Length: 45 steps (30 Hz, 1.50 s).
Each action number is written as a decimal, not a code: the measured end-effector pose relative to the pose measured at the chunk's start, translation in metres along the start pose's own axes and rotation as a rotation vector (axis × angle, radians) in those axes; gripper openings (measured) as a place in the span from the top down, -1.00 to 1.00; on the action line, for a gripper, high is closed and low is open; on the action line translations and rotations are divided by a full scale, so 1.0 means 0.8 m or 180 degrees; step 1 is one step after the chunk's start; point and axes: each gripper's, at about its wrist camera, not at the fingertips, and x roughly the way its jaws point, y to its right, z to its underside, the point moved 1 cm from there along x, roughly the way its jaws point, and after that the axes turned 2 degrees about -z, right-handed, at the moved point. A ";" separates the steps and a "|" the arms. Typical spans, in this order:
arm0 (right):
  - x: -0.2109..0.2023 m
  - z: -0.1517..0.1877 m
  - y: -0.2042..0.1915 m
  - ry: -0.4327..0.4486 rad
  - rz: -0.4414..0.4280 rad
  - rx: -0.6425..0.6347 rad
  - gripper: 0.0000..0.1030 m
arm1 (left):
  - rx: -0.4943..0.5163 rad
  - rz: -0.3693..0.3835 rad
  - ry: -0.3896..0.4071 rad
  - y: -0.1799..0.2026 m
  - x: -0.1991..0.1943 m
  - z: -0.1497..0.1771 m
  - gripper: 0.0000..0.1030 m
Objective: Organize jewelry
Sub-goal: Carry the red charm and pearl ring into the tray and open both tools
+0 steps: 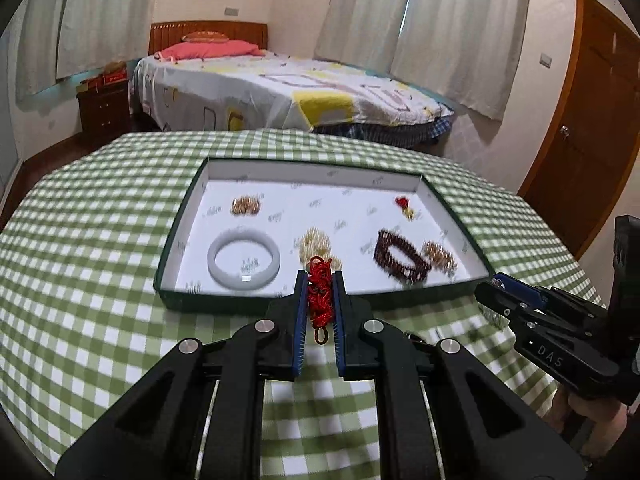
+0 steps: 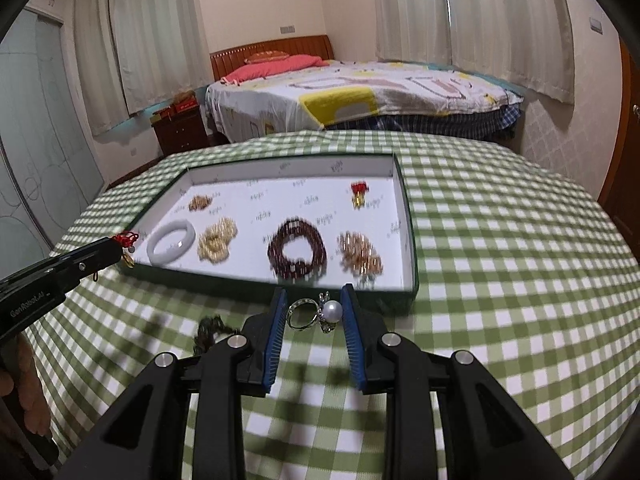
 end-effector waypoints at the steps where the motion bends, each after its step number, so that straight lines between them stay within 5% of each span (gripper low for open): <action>1: 0.000 -0.007 -0.001 0.0033 0.0004 -0.0010 0.44 | 0.0001 0.0003 0.0026 0.000 0.001 -0.006 0.77; 18: 0.047 -0.102 -0.008 0.0327 0.0006 -0.0199 0.44 | 0.0158 -0.0102 0.0299 0.007 0.063 -0.094 0.77; 31: 0.140 -0.104 0.016 -0.0173 0.0044 -0.0157 0.44 | 0.0048 -0.0311 -0.0278 -0.027 0.166 -0.092 0.77; 45: 0.168 -0.102 0.017 -0.0573 0.0083 -0.0131 0.43 | 0.0009 -0.0330 -0.0643 -0.037 0.205 -0.088 0.76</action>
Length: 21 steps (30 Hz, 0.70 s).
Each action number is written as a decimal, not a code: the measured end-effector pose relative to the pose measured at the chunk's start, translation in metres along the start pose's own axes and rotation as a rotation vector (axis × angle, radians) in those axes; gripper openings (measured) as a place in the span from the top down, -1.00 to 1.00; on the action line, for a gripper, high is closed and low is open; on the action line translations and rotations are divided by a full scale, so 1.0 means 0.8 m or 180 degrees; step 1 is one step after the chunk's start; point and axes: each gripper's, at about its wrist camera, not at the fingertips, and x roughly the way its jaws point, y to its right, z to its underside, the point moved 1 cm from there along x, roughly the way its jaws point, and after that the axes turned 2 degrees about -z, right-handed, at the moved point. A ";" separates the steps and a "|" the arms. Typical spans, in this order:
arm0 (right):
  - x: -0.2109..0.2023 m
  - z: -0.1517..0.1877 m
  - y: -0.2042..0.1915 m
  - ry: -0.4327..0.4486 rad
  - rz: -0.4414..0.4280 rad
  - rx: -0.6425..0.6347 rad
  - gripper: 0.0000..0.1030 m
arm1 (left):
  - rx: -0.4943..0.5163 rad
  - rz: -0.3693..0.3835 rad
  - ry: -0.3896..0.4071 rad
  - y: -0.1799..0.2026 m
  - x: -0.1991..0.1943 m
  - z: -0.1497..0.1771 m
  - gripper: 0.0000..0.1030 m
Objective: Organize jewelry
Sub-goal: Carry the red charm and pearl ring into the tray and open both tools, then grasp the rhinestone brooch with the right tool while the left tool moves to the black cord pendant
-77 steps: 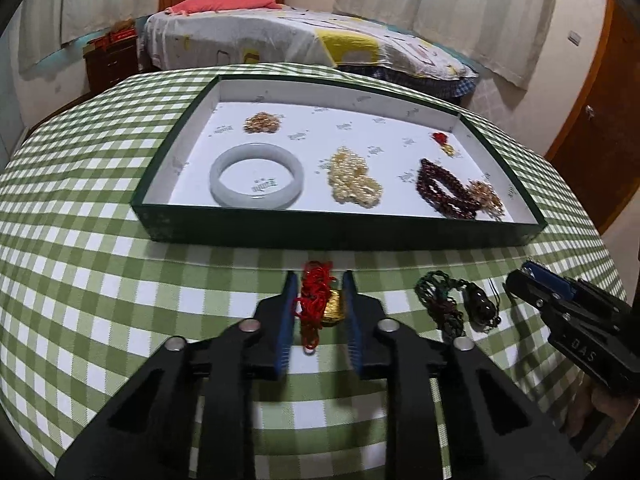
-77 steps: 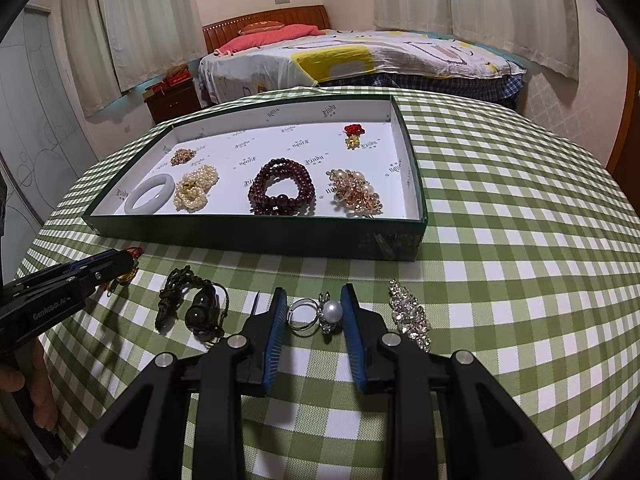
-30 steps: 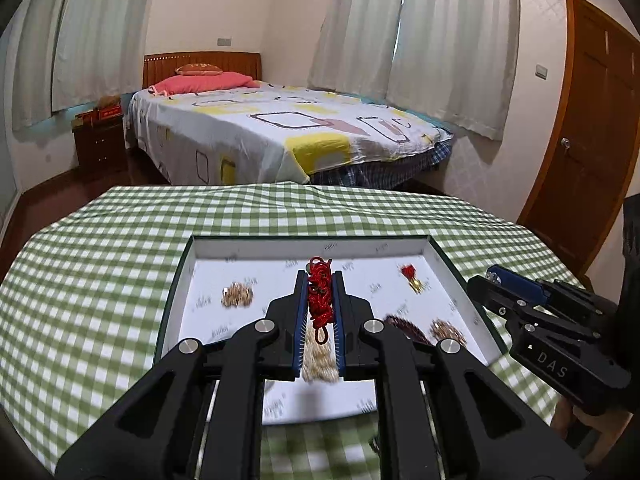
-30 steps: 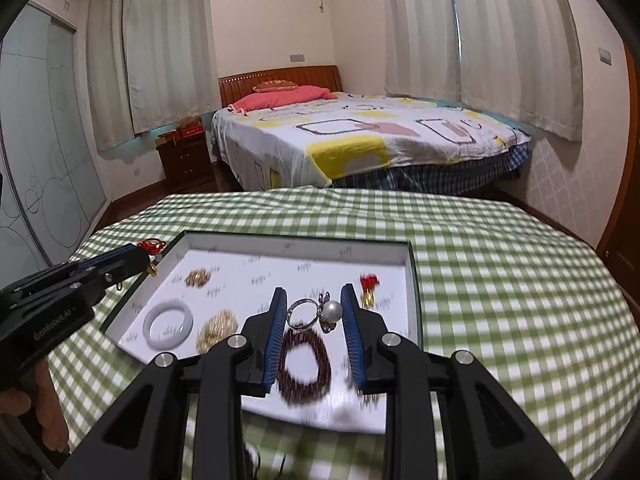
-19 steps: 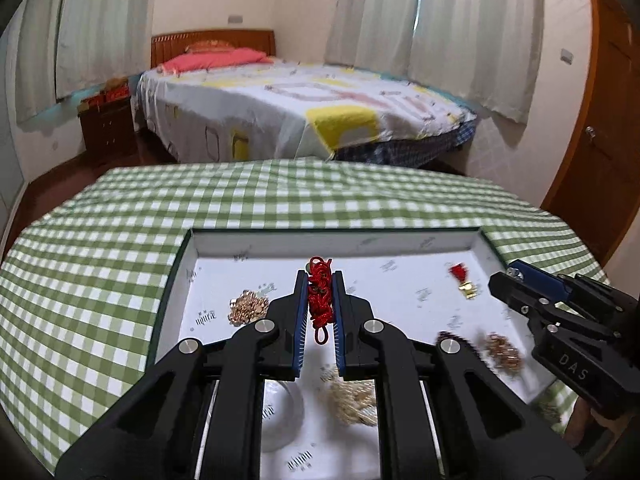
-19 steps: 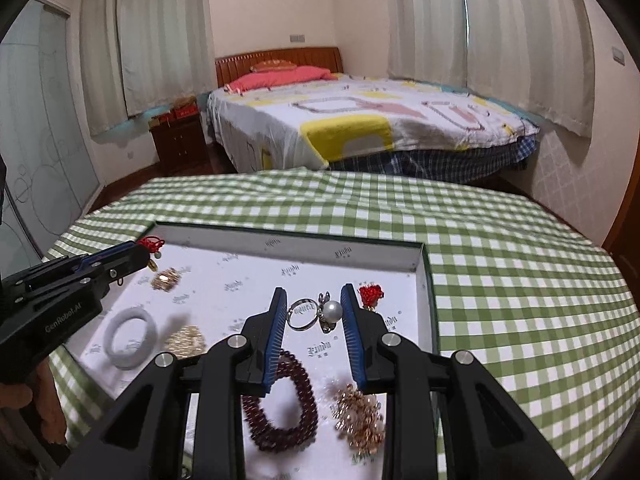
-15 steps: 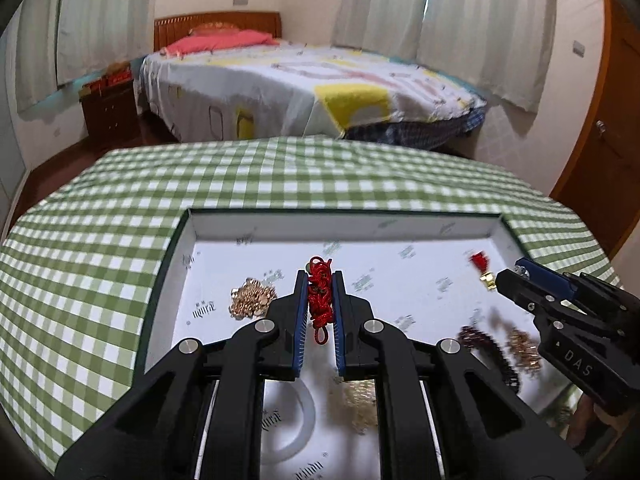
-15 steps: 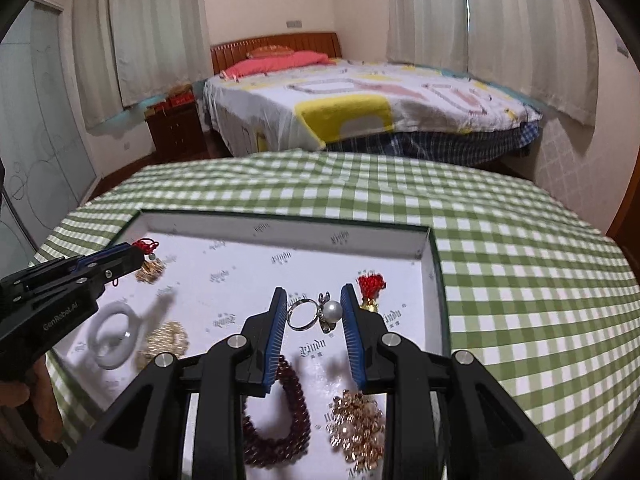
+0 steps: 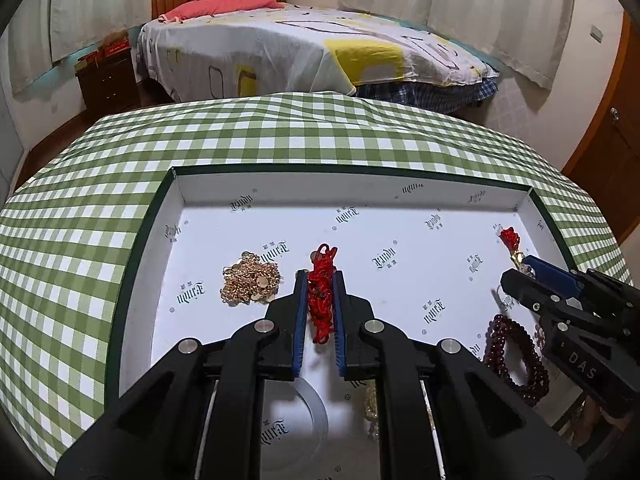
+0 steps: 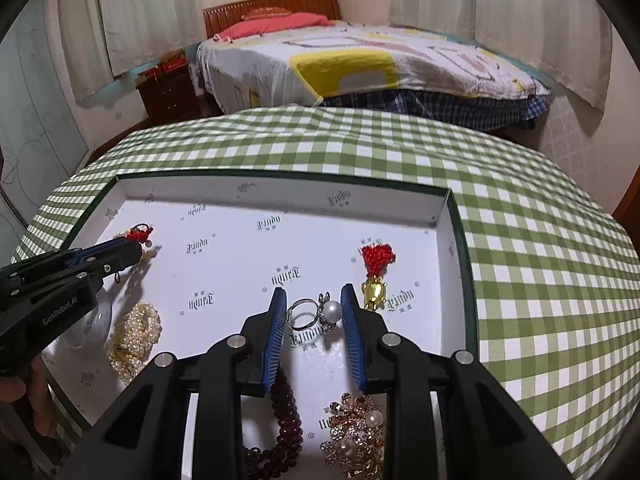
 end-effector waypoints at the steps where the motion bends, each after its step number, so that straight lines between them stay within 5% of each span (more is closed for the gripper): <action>1: 0.001 -0.001 0.001 -0.0016 0.0008 0.0015 0.39 | 0.0003 -0.0007 -0.0008 0.001 0.001 0.000 0.76; 5: 0.000 0.001 0.001 -0.0016 -0.0012 0.0033 0.20 | -0.0036 -0.0001 -0.0002 0.001 0.002 -0.001 0.72; 13: -0.018 0.007 0.003 0.0180 -0.0037 0.0028 0.20 | -0.0064 -0.0004 0.0101 -0.002 -0.010 0.003 0.38; 16: -0.037 0.013 0.004 0.0294 -0.0030 0.0013 0.20 | -0.0104 0.0009 0.0184 -0.005 -0.025 0.009 0.10; 21: -0.068 0.023 0.012 0.0416 -0.0024 0.0065 0.19 | -0.0057 -0.0031 0.0365 -0.001 -0.058 0.019 0.02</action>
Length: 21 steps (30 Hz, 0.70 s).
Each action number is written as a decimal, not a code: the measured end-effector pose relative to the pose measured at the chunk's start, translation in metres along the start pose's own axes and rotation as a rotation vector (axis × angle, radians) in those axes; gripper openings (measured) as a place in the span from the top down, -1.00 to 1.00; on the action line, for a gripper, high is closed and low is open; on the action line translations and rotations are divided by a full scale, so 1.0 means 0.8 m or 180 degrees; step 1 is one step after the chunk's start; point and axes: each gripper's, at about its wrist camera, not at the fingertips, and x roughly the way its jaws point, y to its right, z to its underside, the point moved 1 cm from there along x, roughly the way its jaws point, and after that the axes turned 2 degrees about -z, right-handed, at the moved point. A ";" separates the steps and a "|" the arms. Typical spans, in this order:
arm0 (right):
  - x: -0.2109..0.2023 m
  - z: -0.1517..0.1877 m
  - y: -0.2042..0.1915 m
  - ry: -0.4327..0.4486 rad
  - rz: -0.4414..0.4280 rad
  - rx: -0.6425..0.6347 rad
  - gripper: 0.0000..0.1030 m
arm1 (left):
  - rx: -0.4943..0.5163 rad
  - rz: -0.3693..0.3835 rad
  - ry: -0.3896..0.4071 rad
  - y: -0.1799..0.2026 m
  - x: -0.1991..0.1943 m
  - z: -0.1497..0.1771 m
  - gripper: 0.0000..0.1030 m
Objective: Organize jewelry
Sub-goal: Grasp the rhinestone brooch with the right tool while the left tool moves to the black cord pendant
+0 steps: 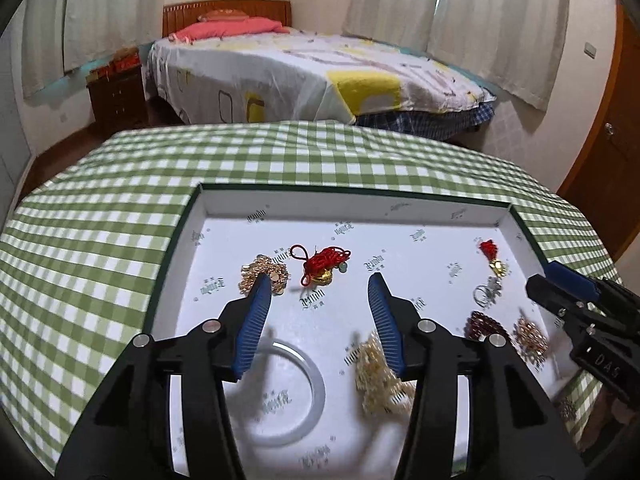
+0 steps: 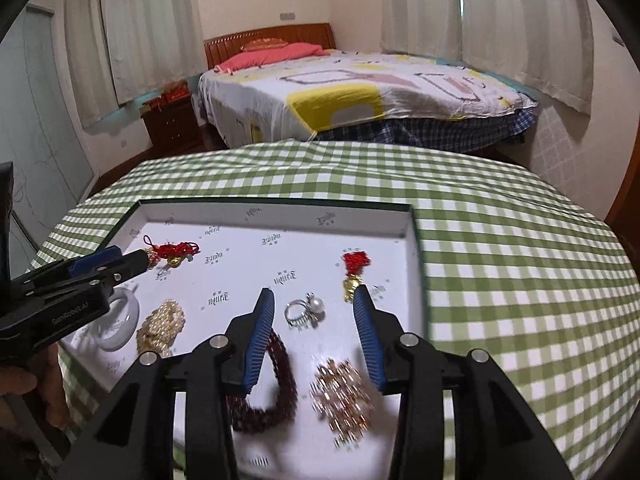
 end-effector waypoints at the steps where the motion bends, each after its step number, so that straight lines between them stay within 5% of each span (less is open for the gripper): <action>1: -0.008 0.002 0.002 0.0021 0.0010 0.0008 0.19 | 0.0012 -0.0015 0.0051 0.000 -0.011 0.003 -0.01; 21: -0.075 0.114 0.037 -0.0166 0.0204 0.0266 0.19 | -0.0089 0.0048 0.0050 0.013 -0.100 0.092 -0.06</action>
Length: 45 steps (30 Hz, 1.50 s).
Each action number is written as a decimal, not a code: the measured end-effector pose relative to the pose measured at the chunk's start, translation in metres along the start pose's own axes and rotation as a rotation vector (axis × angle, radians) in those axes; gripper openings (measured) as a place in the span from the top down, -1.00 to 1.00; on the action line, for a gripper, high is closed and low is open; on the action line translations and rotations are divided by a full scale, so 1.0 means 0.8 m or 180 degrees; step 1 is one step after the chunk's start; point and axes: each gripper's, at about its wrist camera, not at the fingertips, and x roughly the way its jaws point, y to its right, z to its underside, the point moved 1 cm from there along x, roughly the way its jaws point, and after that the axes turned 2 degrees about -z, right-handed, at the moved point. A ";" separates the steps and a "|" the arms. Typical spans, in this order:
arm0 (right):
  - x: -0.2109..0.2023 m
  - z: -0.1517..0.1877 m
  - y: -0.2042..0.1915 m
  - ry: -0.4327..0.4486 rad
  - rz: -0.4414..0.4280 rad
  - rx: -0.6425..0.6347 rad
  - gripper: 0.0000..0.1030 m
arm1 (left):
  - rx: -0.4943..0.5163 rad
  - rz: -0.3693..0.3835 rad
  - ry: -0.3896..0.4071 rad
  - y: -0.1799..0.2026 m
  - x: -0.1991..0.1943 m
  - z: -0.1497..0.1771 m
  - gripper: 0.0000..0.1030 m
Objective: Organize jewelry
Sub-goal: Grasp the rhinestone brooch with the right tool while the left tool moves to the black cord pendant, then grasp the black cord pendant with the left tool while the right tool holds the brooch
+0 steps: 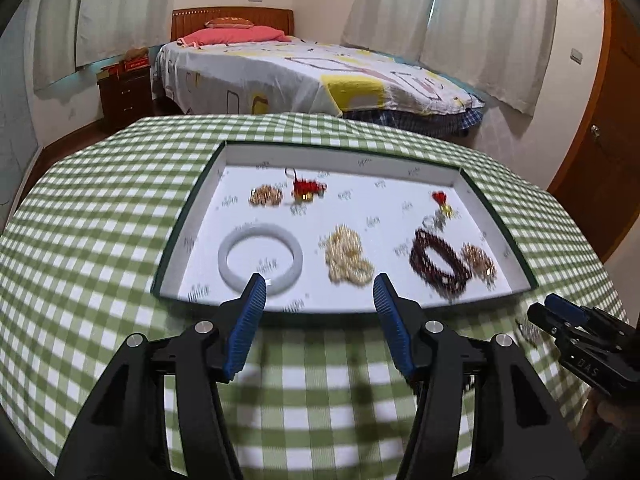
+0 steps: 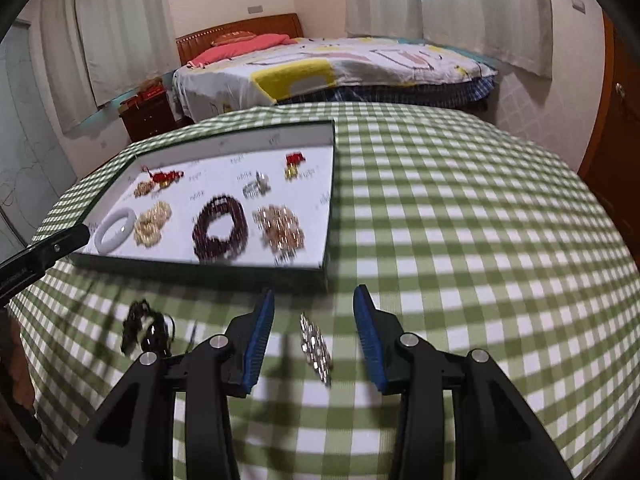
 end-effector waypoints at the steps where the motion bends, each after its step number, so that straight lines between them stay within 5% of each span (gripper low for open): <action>1: 0.001 0.004 0.001 -0.0014 -0.0005 0.0016 0.19 | 0.0002 -0.0003 -0.0020 0.001 -0.001 0.005 -0.06; 13: 0.012 0.023 -0.005 -0.0099 0.0021 -0.0053 0.20 | 0.0043 -0.0015 -0.0165 0.006 -0.005 0.037 -0.06; 20: 0.011 0.028 -0.016 -0.0081 0.0050 -0.0188 0.72 | 0.0116 0.0025 -0.0186 0.019 -0.006 0.043 -0.06; 45: 0.006 0.035 -0.027 -0.0076 -0.0082 -0.0199 0.73 | 0.0411 0.0240 -0.0407 0.071 0.018 0.062 -0.05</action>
